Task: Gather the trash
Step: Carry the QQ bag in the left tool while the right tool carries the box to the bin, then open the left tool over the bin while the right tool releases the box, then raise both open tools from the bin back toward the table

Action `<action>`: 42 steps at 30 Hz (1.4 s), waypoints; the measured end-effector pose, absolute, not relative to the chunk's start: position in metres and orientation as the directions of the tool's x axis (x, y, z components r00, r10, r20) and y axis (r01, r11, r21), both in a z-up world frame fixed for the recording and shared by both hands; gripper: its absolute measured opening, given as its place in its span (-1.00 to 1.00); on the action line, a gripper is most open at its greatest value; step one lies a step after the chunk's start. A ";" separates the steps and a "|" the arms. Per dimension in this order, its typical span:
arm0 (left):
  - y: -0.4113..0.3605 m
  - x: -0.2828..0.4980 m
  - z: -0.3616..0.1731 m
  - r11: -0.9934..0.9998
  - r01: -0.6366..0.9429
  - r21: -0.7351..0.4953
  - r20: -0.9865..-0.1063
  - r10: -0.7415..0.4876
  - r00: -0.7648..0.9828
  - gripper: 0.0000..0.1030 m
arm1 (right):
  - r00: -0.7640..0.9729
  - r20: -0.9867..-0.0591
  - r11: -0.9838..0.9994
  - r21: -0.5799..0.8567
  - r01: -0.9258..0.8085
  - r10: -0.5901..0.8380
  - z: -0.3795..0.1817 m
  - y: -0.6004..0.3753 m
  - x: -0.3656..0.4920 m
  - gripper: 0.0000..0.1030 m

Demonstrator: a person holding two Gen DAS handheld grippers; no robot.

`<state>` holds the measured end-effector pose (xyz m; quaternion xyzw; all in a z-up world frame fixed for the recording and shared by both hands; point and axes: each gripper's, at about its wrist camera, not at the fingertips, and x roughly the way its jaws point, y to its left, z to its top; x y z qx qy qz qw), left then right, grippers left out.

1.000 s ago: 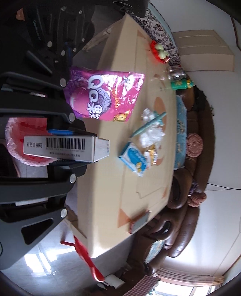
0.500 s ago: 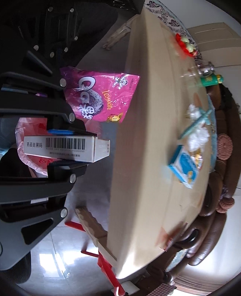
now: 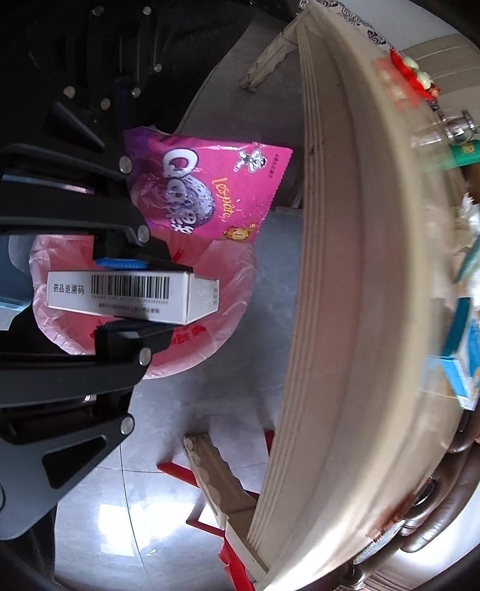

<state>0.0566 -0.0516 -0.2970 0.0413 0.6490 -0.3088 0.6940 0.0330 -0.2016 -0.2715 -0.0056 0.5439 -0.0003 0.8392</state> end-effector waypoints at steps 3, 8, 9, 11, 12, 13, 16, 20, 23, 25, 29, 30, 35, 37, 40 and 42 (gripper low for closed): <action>-0.053 0.059 -0.311 0.812 0.476 -0.339 -0.932 -0.358 -0.052 -0.97 | 0.367 -0.930 1.000 -0.002 -0.003 -0.001 -0.289 -0.203 0.040 -0.59; -0.056 0.063 -0.327 0.821 0.466 -0.329 -0.940 -0.333 -0.077 -0.97 | 0.284 -0.959 1.000 0.009 -0.008 0.011 -0.323 -0.203 0.046 -0.58; -0.057 0.065 -0.330 0.823 0.462 -0.332 -0.940 -0.331 -0.085 -0.97 | 0.272 -0.962 1.000 0.013 -0.008 0.015 -0.327 -0.203 0.046 -0.58; -0.059 0.066 -0.335 0.826 0.454 -0.333 -0.940 -0.327 -0.096 -0.97 | 0.239 -0.970 0.999 0.030 -0.009 0.032 -0.338 -0.203 0.047 -0.58; -0.061 0.066 -0.337 0.827 0.456 -0.330 -0.942 -0.321 -0.099 -0.97 | 0.234 -0.972 0.999 0.034 -0.011 0.035 -0.340 -0.202 0.047 -0.58; -0.062 0.066 -0.338 0.827 0.463 -0.318 -0.946 -0.310 -0.096 -0.97 | 0.233 -0.972 0.999 0.031 -0.016 0.034 -0.342 -0.201 0.048 -0.58; -0.065 0.065 -0.341 0.831 0.467 -0.301 -0.952 -0.293 -0.090 -0.97 | 0.233 -0.972 0.999 0.027 -0.023 0.032 -0.343 -0.200 0.048 -0.57; -0.064 0.066 -0.341 0.839 0.459 -0.291 -0.955 -0.285 -0.084 -0.94 | 0.235 -0.971 0.999 0.037 -0.027 0.042 -0.344 -0.201 0.047 -0.49; -0.063 0.068 -0.342 0.840 0.456 -0.295 -0.954 -0.287 -0.088 -0.84 | 0.248 -0.968 0.999 0.030 -0.029 0.036 -0.338 -0.197 0.046 -0.01; -0.062 0.070 -0.343 0.842 0.449 -0.300 -0.952 -0.291 -0.091 -0.72 | 0.260 -0.965 0.999 0.029 -0.031 0.037 -0.335 -0.197 0.046 0.10; -0.059 0.071 -0.341 0.852 0.436 -0.290 -0.955 -0.286 -0.076 -0.18 | 0.263 -0.964 0.999 0.032 -0.024 0.037 -0.333 -0.197 0.047 0.12; -0.059 0.070 -0.340 0.856 0.435 -0.279 -0.958 -0.280 -0.063 -0.09 | 0.262 -0.964 0.999 0.039 -0.016 0.042 -0.333 -0.199 0.048 0.14; -0.055 0.072 -0.334 0.877 0.422 -0.231 -0.966 -0.257 0.004 0.32 | 0.277 -0.960 0.999 0.043 0.006 0.039 -0.329 -0.203 0.048 0.28; -0.053 0.072 -0.330 0.889 0.418 -0.185 -0.973 -0.226 0.050 0.45 | 0.286 -0.958 0.999 0.037 0.011 0.033 -0.325 -0.203 0.048 0.30; -0.048 0.074 -0.325 0.909 0.398 -0.128 -0.978 -0.181 0.099 0.58 | 0.300 -0.954 0.999 0.034 0.014 0.028 -0.320 -0.201 0.048 0.45; -0.040 0.076 -0.322 0.926 0.364 -0.102 -0.980 -0.156 0.121 0.62 | 0.316 -0.948 0.999 0.033 0.019 0.025 -0.315 -0.202 0.048 0.47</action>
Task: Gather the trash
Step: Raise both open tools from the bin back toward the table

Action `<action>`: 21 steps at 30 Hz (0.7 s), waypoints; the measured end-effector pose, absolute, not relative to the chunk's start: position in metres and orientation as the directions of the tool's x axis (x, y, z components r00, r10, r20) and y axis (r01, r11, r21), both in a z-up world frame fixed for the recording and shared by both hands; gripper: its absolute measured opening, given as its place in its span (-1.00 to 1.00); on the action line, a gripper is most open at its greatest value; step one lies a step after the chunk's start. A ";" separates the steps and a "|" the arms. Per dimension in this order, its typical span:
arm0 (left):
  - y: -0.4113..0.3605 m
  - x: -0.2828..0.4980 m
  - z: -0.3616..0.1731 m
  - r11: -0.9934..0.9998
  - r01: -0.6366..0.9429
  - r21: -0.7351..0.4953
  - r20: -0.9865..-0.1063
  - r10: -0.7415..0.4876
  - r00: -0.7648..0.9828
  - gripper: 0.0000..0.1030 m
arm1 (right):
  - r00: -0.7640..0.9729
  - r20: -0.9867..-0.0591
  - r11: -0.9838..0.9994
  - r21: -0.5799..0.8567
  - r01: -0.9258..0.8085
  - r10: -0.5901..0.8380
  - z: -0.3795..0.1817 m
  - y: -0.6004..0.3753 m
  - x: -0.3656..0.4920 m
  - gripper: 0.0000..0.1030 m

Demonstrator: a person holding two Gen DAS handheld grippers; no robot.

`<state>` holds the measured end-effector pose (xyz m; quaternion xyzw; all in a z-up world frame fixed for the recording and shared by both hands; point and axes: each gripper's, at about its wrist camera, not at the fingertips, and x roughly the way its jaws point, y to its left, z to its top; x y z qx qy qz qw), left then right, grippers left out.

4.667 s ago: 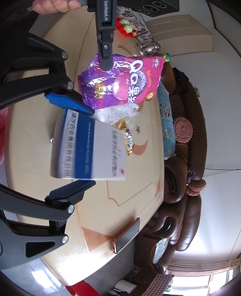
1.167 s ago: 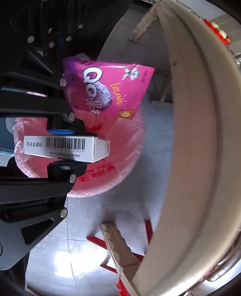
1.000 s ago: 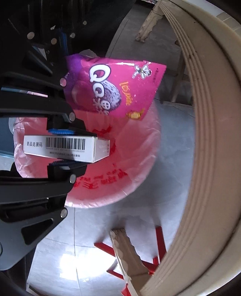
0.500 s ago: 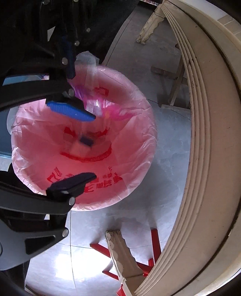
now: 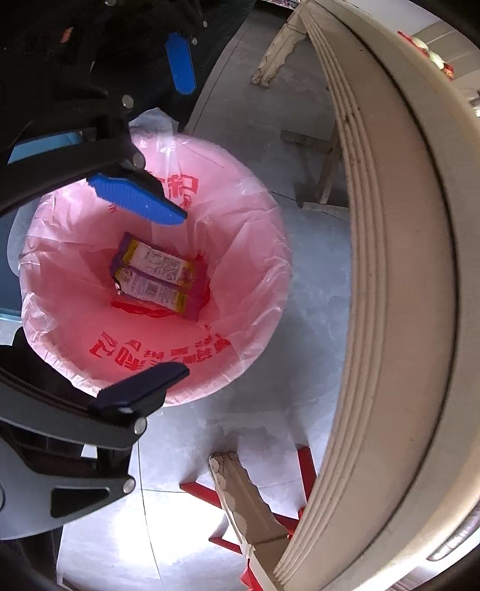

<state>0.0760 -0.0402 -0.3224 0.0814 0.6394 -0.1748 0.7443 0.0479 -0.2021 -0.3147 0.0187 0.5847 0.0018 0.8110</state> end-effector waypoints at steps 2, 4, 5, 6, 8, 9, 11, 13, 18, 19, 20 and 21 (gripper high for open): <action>-0.035 0.078 -0.320 0.933 0.346 -0.097 -0.980 -0.149 0.129 0.63 | 0.332 -0.943 0.999 0.032 0.019 0.024 -0.309 -0.202 0.048 0.47; -0.031 0.080 -0.315 0.944 0.321 -0.072 -0.980 -0.126 0.151 0.65 | 0.344 -0.938 0.999 0.034 0.021 0.025 -0.304 -0.202 0.046 0.47; -0.030 0.081 -0.313 0.947 0.314 -0.063 -0.981 -0.118 0.156 0.72 | 0.354 -0.935 0.999 0.036 0.023 0.026 -0.300 -0.202 0.045 0.47; -0.027 0.082 -0.309 0.950 0.306 -0.056 -0.980 -0.111 0.165 0.73 | 0.362 -0.932 0.999 0.034 0.023 0.024 -0.296 -0.202 0.044 0.47; -0.025 0.080 -0.301 0.954 0.298 -0.046 -0.976 -0.106 0.190 0.74 | 0.385 -0.923 0.999 0.032 0.021 0.022 -0.286 -0.201 0.043 0.48; -0.023 0.080 -0.295 0.958 0.286 -0.033 -0.973 -0.096 0.210 0.74 | 0.394 -0.919 0.999 0.030 0.021 0.019 -0.281 -0.200 0.042 0.48; -0.021 0.079 -0.286 0.962 0.273 -0.017 -0.969 -0.083 0.232 0.76 | 0.412 -0.911 0.999 0.025 0.020 0.015 -0.272 -0.199 0.040 0.48; -0.016 0.079 -0.273 0.967 0.256 -0.019 -0.960 -0.089 0.265 0.76 | 0.437 -0.899 0.999 0.030 0.019 0.019 -0.258 -0.199 0.038 0.48; -0.006 0.080 -0.238 0.972 0.230 -0.047 -0.935 -0.124 0.331 0.76 | 0.498 -0.867 0.999 0.025 0.019 0.012 -0.223 -0.197 0.033 0.48; -0.007 0.080 -0.230 0.970 0.241 -0.036 -0.935 -0.118 0.336 0.76 | 0.509 -0.861 0.999 0.027 0.020 0.013 -0.216 -0.197 0.032 0.49; -0.007 0.080 -0.223 0.969 0.247 -0.021 -0.933 -0.108 0.344 0.76 | 0.523 -0.852 0.999 0.034 0.019 0.019 -0.206 -0.198 0.031 0.49; -0.007 0.081 -0.214 0.970 0.244 0.012 -0.925 -0.082 0.370 0.76 | 0.532 -0.847 0.999 0.035 0.021 0.019 -0.201 -0.197 0.030 0.49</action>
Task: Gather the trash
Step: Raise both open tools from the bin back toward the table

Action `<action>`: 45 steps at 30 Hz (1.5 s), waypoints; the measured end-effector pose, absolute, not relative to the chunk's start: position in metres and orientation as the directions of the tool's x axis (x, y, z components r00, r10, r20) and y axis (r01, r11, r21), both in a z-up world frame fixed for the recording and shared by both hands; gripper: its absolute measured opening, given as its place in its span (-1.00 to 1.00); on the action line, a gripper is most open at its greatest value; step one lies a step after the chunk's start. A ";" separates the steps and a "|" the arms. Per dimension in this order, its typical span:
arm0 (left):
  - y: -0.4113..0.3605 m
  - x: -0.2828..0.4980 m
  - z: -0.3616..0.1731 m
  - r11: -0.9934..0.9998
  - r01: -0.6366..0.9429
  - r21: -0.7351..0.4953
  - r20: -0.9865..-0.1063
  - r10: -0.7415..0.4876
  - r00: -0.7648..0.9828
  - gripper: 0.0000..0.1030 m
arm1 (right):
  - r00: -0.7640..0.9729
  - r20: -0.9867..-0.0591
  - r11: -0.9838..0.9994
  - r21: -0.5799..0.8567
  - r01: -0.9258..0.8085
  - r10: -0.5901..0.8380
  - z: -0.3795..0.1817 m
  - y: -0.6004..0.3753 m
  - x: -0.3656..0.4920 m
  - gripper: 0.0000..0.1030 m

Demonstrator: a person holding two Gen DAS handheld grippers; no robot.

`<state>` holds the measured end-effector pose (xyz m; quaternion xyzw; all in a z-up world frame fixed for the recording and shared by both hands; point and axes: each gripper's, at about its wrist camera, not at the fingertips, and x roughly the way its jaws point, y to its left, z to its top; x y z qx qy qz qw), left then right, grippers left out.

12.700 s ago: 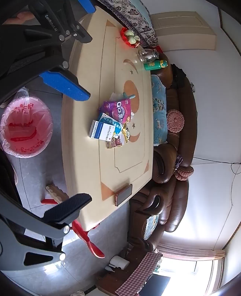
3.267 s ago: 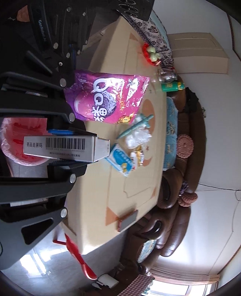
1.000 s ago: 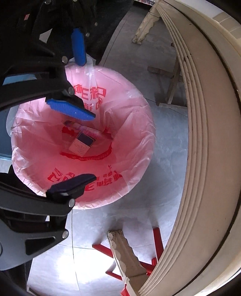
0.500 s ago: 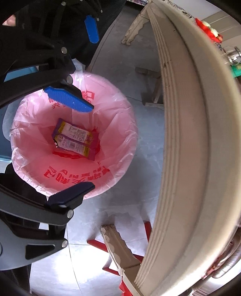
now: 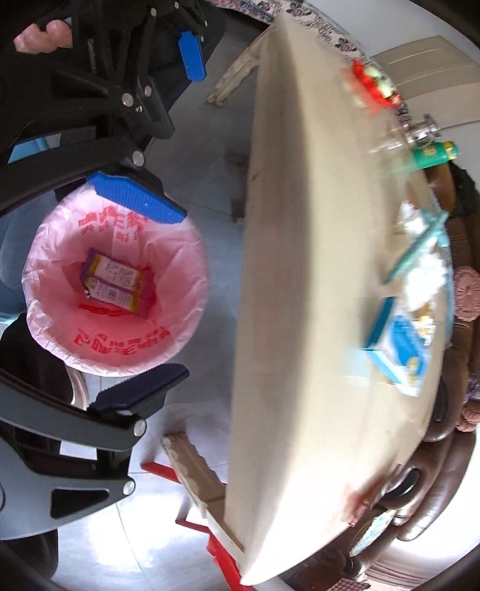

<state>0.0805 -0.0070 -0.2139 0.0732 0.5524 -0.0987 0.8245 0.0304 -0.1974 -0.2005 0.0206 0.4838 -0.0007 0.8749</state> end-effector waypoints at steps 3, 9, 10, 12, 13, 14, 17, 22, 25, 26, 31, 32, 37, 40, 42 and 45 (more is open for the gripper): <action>-0.005 0.079 -0.188 0.971 0.233 0.044 -0.902 -0.061 0.427 0.77 | 0.569 -0.822 0.999 0.037 0.024 0.017 -0.176 -0.197 0.029 0.50; -0.002 0.078 -0.151 0.978 0.204 0.050 -0.873 -0.057 0.485 0.80 | 0.639 -0.769 1.000 0.019 0.025 -0.001 -0.134 -0.197 0.021 0.63; -0.002 0.078 -0.145 0.978 0.200 0.051 -0.868 -0.056 0.493 0.80 | 0.649 -0.761 1.000 0.017 0.020 0.000 -0.127 -0.196 0.020 0.64; -0.001 0.078 -0.136 0.980 0.194 0.048 -0.861 -0.058 0.506 0.80 | 0.669 -0.744 1.000 0.018 0.016 0.002 -0.115 -0.196 0.017 0.64; -0.001 0.078 -0.129 0.980 0.193 0.040 -0.855 -0.066 0.514 0.80 | 0.676 -0.737 1.000 0.020 0.015 0.004 -0.110 -0.196 0.017 0.64; -0.001 0.078 -0.122 0.981 0.192 0.038 -0.849 -0.070 0.524 0.80 | 0.681 -0.732 1.000 0.024 0.011 0.010 -0.105 -0.195 0.016 0.64; 0.000 0.078 -0.102 0.981 0.188 0.038 -0.827 -0.075 0.557 0.81 | 0.702 -0.711 0.999 0.047 0.007 0.029 -0.087 -0.196 0.014 0.65; 0.002 0.081 -0.072 0.982 0.186 0.028 -0.794 -0.091 0.601 0.82 | 0.745 -0.666 0.999 0.040 0.015 0.016 -0.061 -0.198 0.010 0.67; 0.002 0.085 -0.054 0.982 0.186 0.032 -0.767 -0.096 0.635 0.82 | 0.766 -0.642 0.999 0.033 0.024 0.002 -0.048 -0.202 0.011 0.69; 0.001 0.087 -0.049 0.982 0.188 0.032 -0.759 -0.098 0.644 0.83 | 0.772 -0.635 0.999 0.032 0.027 0.000 -0.045 -0.204 0.012 0.70; -0.005 0.100 -0.027 0.978 0.206 0.029 -0.729 -0.120 0.674 0.87 | 0.792 -0.610 0.999 0.030 0.044 -0.017 -0.036 -0.214 0.019 0.74; -0.006 0.103 -0.025 0.977 0.213 0.023 -0.727 -0.130 0.674 0.87 | 0.796 -0.605 0.998 0.031 0.047 -0.019 -0.035 -0.217 0.022 0.74; -0.017 0.122 -0.017 0.972 0.237 0.005 -0.716 -0.162 0.679 0.87 | 0.802 -0.597 0.997 0.055 0.061 -0.016 -0.035 -0.229 0.037 0.74; -0.026 0.135 -0.016 0.969 0.247 0.015 -0.707 -0.164 0.688 0.87 | 0.802 -0.598 0.996 0.062 0.068 -0.017 -0.038 -0.237 0.049 0.75; -0.030 0.144 -0.018 0.970 0.244 0.021 -0.708 -0.157 0.688 0.87 | 0.799 -0.601 0.995 0.067 0.070 -0.016 -0.041 -0.242 0.058 0.75; -0.036 0.163 -0.023 0.970 0.243 0.018 -0.716 -0.157 0.680 0.87 | 0.794 -0.607 0.995 0.071 0.075 -0.017 -0.046 -0.249 0.072 0.75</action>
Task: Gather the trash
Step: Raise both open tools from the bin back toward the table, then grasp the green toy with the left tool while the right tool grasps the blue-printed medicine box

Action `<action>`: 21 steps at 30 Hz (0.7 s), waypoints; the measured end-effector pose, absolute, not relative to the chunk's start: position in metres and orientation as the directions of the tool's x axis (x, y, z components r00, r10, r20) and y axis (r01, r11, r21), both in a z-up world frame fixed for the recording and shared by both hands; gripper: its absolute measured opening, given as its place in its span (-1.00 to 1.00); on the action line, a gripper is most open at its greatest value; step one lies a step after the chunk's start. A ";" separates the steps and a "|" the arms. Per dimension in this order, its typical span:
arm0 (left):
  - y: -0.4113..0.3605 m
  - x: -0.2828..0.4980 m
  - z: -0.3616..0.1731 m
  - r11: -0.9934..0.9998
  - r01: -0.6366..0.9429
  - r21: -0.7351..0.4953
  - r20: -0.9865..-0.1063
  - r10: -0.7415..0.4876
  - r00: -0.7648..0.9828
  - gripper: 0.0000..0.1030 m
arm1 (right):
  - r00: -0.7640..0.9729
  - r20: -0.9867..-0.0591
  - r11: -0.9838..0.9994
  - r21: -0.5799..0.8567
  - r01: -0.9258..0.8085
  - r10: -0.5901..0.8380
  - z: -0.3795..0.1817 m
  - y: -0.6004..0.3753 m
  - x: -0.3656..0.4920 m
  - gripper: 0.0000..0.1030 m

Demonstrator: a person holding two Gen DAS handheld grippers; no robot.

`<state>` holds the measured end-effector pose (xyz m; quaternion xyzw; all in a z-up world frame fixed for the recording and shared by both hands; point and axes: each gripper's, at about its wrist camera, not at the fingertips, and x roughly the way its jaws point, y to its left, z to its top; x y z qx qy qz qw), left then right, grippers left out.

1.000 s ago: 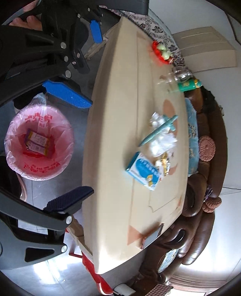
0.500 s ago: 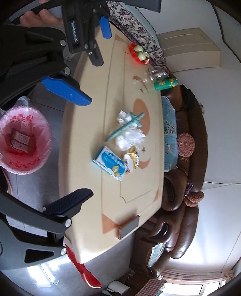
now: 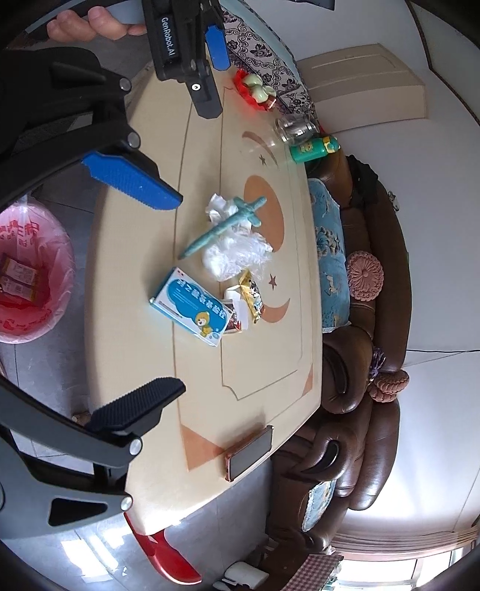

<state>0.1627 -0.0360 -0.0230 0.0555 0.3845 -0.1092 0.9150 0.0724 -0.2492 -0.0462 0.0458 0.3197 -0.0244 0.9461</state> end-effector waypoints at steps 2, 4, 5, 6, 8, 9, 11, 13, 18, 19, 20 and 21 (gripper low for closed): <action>-0.040 0.171 -0.027 0.970 0.243 0.023 -0.721 -0.152 0.676 0.87 | 0.790 -0.612 0.994 0.076 0.079 -0.015 -0.050 -0.254 0.083 0.75; -0.043 0.181 -0.031 0.971 0.236 0.030 -0.727 -0.141 0.672 0.87 | 0.788 -0.616 0.993 0.084 0.078 -0.010 -0.052 -0.257 0.091 0.75; -0.044 0.185 -0.033 0.971 0.235 0.031 -0.730 -0.139 0.669 0.87 | 0.786 -0.618 0.993 0.083 0.079 -0.011 -0.054 -0.258 0.096 0.75; -0.046 0.190 -0.036 0.971 0.238 0.027 -0.736 -0.142 0.662 0.87 | 0.785 -0.620 0.994 0.082 0.079 -0.011 -0.055 -0.259 0.100 0.75; -0.047 0.197 -0.039 0.971 0.237 0.023 -0.742 -0.142 0.655 0.87 | 0.782 -0.624 0.994 0.080 0.077 -0.010 -0.057 -0.259 0.107 0.75; -0.048 0.198 -0.041 0.972 0.236 0.021 -0.743 -0.143 0.654 0.87 | 0.779 -0.627 0.994 0.080 0.077 -0.010 -0.059 -0.260 0.111 0.75; -0.049 0.208 -0.045 0.971 0.239 0.014 -0.750 -0.148 0.645 0.87 | 0.776 -0.631 0.993 0.085 0.077 -0.006 -0.063 -0.262 0.118 0.75; -0.050 0.216 -0.049 0.972 0.235 0.011 -0.756 -0.146 0.638 0.87 | 0.773 -0.634 0.993 0.088 0.078 -0.005 -0.067 -0.263 0.124 0.75; -0.054 0.232 -0.059 0.972 0.235 0.021 -0.766 -0.136 0.629 0.87 | 0.763 -0.646 0.992 0.100 0.077 0.006 -0.077 -0.264 0.139 0.75; -0.055 0.234 -0.060 0.972 0.236 0.022 -0.768 -0.134 0.627 0.87 | 0.761 -0.649 0.992 0.100 0.077 0.007 -0.080 -0.264 0.142 0.75; -0.056 0.237 -0.062 0.971 0.237 0.023 -0.770 -0.134 0.624 0.87 | 0.757 -0.653 0.992 0.101 0.076 0.008 -0.083 -0.265 0.145 0.75; -0.057 0.239 -0.064 0.971 0.237 0.022 -0.773 -0.134 0.621 0.87 | 0.754 -0.656 0.992 0.103 0.076 0.010 -0.084 -0.265 0.148 0.75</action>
